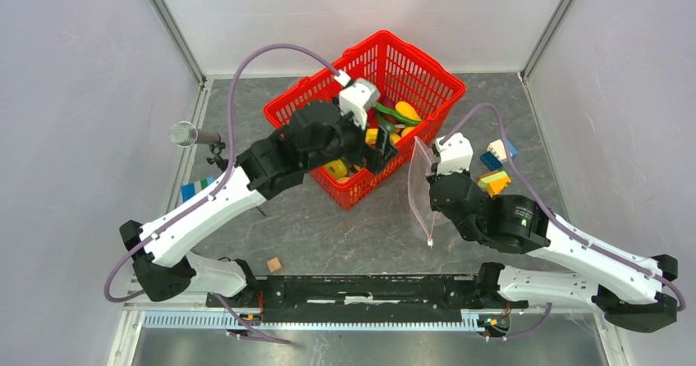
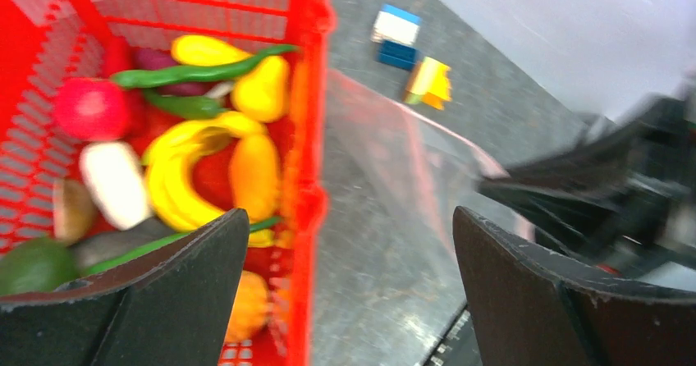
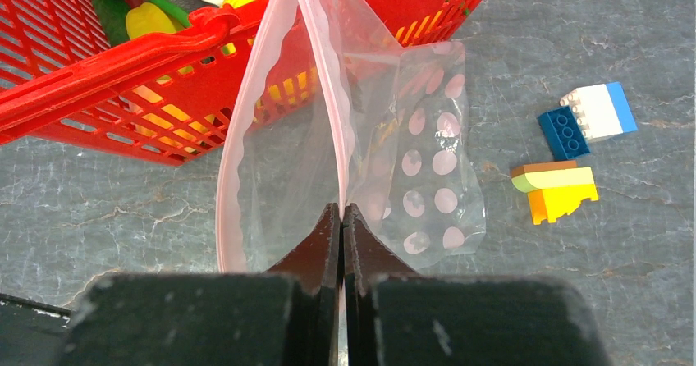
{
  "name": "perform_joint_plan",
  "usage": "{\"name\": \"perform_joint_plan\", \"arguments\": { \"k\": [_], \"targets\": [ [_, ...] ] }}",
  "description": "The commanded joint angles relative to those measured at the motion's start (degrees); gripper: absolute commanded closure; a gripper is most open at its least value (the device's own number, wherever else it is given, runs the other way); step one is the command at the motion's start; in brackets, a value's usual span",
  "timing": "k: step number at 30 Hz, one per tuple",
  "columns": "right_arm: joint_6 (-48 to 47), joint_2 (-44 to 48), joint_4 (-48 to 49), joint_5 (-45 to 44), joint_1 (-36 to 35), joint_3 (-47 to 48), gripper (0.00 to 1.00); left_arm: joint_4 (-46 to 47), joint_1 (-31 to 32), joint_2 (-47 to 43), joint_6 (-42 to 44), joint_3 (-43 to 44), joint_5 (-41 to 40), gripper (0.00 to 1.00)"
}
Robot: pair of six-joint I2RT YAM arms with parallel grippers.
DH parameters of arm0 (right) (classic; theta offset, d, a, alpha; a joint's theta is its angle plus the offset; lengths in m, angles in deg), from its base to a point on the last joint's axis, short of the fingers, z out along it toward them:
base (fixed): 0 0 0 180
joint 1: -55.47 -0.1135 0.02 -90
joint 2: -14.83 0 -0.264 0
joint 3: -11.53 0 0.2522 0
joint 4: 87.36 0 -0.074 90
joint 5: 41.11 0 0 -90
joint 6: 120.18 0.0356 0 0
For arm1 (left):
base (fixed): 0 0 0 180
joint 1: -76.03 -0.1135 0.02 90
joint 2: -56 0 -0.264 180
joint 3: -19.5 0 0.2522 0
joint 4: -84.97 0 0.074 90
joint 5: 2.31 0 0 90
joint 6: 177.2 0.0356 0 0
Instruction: Place the food in the zip-top bag and seal the zipper
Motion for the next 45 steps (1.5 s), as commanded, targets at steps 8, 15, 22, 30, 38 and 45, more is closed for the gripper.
{"name": "perform_joint_plan", "arguments": {
  "k": [8, 15, 22, 30, 38, 45],
  "targets": [
    [-2.3, 3.2, 7.2, 2.9, 0.7, -4.4, 1.0, -3.4, -21.3, 18.6, 4.1, 10.9, 13.8, 0.0],
    [-2.6, 2.4, 11.3, 7.0, 0.7, -7.1, 1.0, 3.2, -24.7, 34.2, -0.6, 17.1, 6.3, 0.0],
    [-3.6, 2.9, 11.3, 6.5, 0.7, -7.3, 1.0, 1.8, -25.3, 44.7, 0.0, 26.2, 2.5, 0.0],
    [-5.3, 3.1, 11.9, 5.8, 0.8, -7.3, 1.0, 5.2, -26.7, 52.8, -1.3, 32.3, -2.7, 0.0],
    [-5.7, 2.7, 12.1, 6.1, 0.8, -7.3, 1.0, 3.5, -26.8, 60.5, -2.2, 36.2, -8.5, 0.04],
    [-6.3, 1.9, 12.5, 6.5, 1.0, -7.1, 1.0, 2.4, -26.8, 62.2, -2.9, 37.6, -7.7, 0.31]
  ]
}}
